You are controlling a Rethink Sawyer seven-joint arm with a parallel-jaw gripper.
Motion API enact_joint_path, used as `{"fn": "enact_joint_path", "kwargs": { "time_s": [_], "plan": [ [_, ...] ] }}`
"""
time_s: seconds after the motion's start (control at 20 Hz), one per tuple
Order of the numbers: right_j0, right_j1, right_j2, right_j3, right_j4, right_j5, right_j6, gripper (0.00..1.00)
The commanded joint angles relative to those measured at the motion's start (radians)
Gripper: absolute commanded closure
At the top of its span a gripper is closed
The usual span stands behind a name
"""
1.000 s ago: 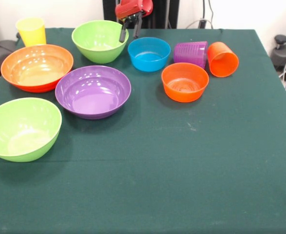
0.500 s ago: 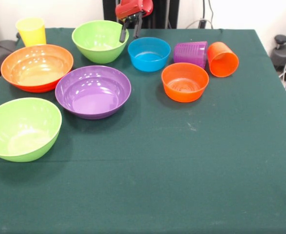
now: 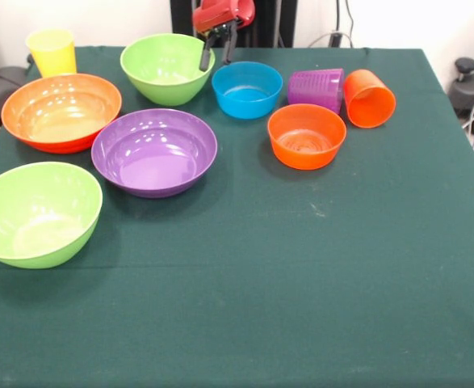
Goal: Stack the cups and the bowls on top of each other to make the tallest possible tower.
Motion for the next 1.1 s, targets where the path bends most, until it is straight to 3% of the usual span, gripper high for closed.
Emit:
{"fn": "enact_joint_path", "kwargs": {
  "time_s": [0.05,1.1],
  "plan": [
    [0.032,0.269,-0.108,0.376,0.243,-0.240,0.062,0.00],
    [0.025,0.217,-0.105,0.371,0.267,-0.319,0.088,0.00]
  ]
}}
